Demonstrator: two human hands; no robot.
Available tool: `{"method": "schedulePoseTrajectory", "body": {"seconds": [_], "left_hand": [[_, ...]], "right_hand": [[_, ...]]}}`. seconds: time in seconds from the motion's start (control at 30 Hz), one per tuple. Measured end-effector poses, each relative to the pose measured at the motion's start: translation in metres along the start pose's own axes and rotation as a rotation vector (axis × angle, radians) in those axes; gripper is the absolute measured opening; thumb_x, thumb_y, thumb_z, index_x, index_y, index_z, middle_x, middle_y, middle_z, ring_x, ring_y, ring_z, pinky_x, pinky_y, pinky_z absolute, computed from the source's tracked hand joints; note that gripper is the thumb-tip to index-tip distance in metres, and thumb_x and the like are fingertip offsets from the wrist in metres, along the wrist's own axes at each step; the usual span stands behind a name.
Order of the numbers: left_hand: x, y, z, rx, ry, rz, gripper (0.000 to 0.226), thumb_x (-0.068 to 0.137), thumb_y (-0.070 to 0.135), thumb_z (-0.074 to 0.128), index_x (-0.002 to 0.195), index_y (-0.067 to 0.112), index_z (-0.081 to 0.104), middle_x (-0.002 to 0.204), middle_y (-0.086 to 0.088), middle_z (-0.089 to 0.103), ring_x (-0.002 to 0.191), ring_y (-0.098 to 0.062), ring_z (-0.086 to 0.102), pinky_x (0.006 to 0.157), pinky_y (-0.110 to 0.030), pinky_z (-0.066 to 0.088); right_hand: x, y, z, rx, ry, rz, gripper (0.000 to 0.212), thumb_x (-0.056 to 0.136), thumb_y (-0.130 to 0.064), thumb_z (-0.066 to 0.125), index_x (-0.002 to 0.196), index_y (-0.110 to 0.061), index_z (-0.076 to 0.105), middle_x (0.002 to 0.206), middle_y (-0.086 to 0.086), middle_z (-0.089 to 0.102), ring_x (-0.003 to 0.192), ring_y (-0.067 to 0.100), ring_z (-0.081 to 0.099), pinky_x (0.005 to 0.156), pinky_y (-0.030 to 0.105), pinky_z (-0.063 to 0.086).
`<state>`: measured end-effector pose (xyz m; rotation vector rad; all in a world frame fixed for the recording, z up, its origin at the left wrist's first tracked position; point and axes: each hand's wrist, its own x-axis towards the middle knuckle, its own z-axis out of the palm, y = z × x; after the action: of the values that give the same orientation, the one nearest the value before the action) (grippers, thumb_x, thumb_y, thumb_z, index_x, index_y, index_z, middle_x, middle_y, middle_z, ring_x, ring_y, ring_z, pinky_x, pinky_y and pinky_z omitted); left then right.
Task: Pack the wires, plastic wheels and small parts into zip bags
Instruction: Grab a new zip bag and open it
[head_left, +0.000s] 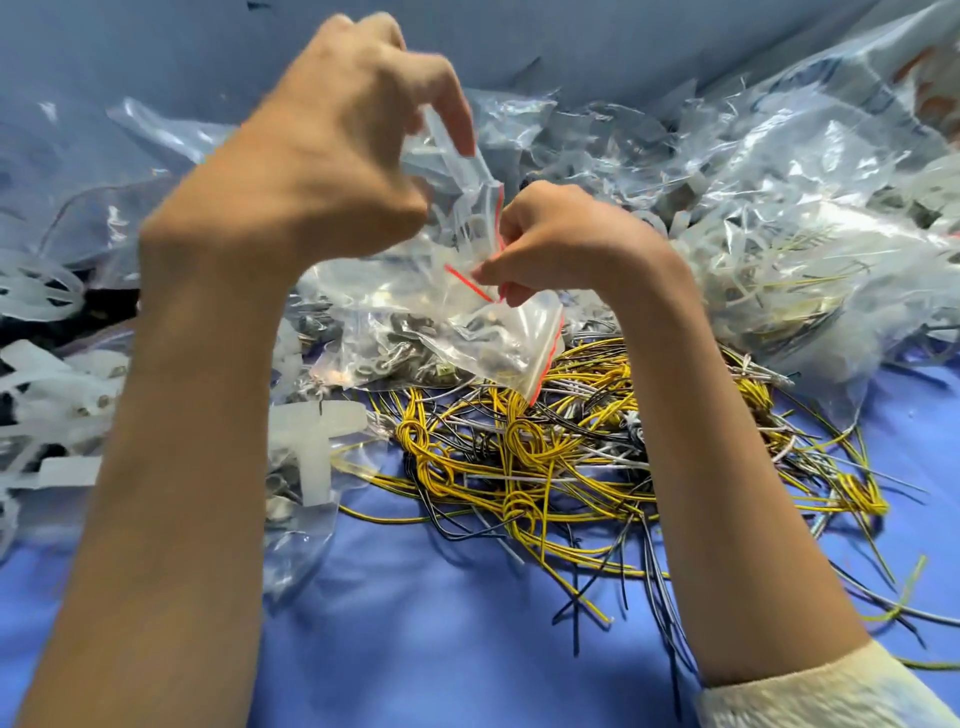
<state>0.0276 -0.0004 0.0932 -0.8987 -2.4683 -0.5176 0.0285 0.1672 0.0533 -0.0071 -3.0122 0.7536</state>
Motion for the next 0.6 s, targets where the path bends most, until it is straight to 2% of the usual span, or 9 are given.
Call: {"method": "schedulePoseTrajectory", "body": {"seconds": [0.07, 0.13, 0.23, 0.3, 0.37, 0.4, 0.47, 0.53, 0.6], "left_hand": [[-0.001, -0.004, 0.002, 0.024, -0.02, -0.058, 0.047, 0.077, -0.01, 0.053, 0.101, 0.028, 0.068, 0.1, 0.0, 0.046, 0.097, -0.009, 0.038, 0.082, -0.027, 0.035], [-0.003, -0.012, 0.003, -0.001, -0.029, -0.14, 0.056, 0.074, -0.016, 0.046, 0.107, 0.025, 0.067, 0.102, 0.001, 0.047, 0.096, -0.01, 0.042, 0.081, -0.027, 0.038], [-0.005, -0.026, 0.0, -0.005, 0.006, -0.248, 0.065, 0.07, -0.021, 0.042, 0.114, 0.022, 0.063, 0.105, 0.001, 0.046, 0.097, -0.01, 0.041, 0.078, -0.024, 0.036], [-0.005, -0.031, -0.002, 0.038, 0.035, -0.265, 0.068, 0.067, -0.021, 0.04, 0.118, 0.018, 0.061, 0.108, -0.004, 0.047, 0.103, -0.015, 0.042, 0.082, -0.025, 0.035], [-0.003, -0.035, -0.002, 0.078, 0.054, -0.272, 0.07, 0.065, -0.02, 0.04, 0.122, 0.016, 0.059, 0.115, -0.009, 0.048, 0.113, -0.024, 0.043, 0.088, -0.027, 0.036], [-0.002, -0.037, -0.003, 0.093, 0.05, -0.274, 0.071, 0.065, -0.02, 0.04, 0.124, 0.017, 0.058, 0.117, -0.01, 0.049, 0.116, -0.026, 0.042, 0.091, -0.029, 0.036], [-0.002, -0.042, -0.003, 0.109, -0.001, -0.275, 0.073, 0.066, -0.019, 0.039, 0.123, 0.021, 0.058, 0.12, -0.006, 0.051, 0.116, -0.027, 0.043, 0.092, -0.032, 0.037], [-0.003, -0.048, -0.005, 0.113, -0.099, -0.283, 0.073, 0.066, -0.019, 0.038, 0.118, 0.026, 0.061, 0.119, -0.001, 0.055, 0.115, -0.026, 0.046, 0.089, -0.033, 0.038], [-0.005, -0.052, -0.004, 0.099, -0.207, -0.31, 0.072, 0.066, -0.016, 0.037, 0.107, 0.037, 0.063, 0.11, 0.001, 0.056, 0.109, -0.024, 0.051, 0.082, -0.031, 0.039]], "right_hand": [[-0.002, 0.001, -0.001, -0.057, 0.054, 0.015, 0.011, 0.072, -0.016, 0.065, 0.063, -0.01, 0.062, 0.062, -0.001, 0.07, 0.074, 0.017, 0.07, 0.074, 0.033, 0.056], [-0.002, 0.002, -0.001, -0.073, 0.127, 0.027, 0.007, 0.068, -0.015, 0.062, 0.064, -0.01, 0.06, 0.067, 0.001, 0.066, 0.077, 0.023, 0.065, 0.065, 0.028, 0.047], [0.002, -0.001, 0.0, -0.002, 0.238, 0.009, 0.018, 0.068, -0.02, 0.065, 0.059, -0.012, 0.053, 0.067, 0.005, 0.056, 0.073, 0.026, 0.055, 0.063, 0.029, 0.038], [0.002, -0.004, 0.0, 0.023, 0.241, -0.035, 0.03, 0.072, -0.033, 0.072, 0.06, -0.01, 0.056, 0.061, 0.002, 0.055, 0.067, 0.02, 0.055, 0.06, 0.026, 0.037], [-0.001, -0.007, 0.002, -0.054, 0.04, -0.105, 0.045, 0.078, -0.053, 0.068, 0.065, -0.01, 0.066, 0.06, -0.003, 0.062, 0.053, 0.005, 0.055, 0.052, 0.022, 0.037], [-0.004, -0.009, 0.004, -0.134, -0.132, -0.151, 0.046, 0.08, -0.056, 0.064, 0.071, -0.012, 0.07, 0.065, -0.004, 0.067, 0.052, 0.0, 0.055, 0.051, 0.02, 0.039], [-0.009, -0.015, 0.012, -0.237, -0.45, -0.236, 0.036, 0.082, -0.052, 0.064, 0.089, -0.018, 0.073, 0.079, -0.008, 0.07, 0.061, -0.005, 0.058, 0.058, 0.016, 0.045], [-0.01, -0.026, 0.025, -0.229, -0.572, -0.326, 0.037, 0.08, -0.045, 0.07, 0.11, -0.024, 0.068, 0.101, -0.007, 0.069, 0.082, 0.002, 0.063, 0.069, 0.02, 0.049], [-0.009, -0.039, 0.041, -0.201, -0.586, -0.392, 0.049, 0.079, -0.041, 0.073, 0.124, -0.028, 0.059, 0.115, -0.007, 0.064, 0.095, 0.01, 0.061, 0.073, 0.02, 0.046]]}}
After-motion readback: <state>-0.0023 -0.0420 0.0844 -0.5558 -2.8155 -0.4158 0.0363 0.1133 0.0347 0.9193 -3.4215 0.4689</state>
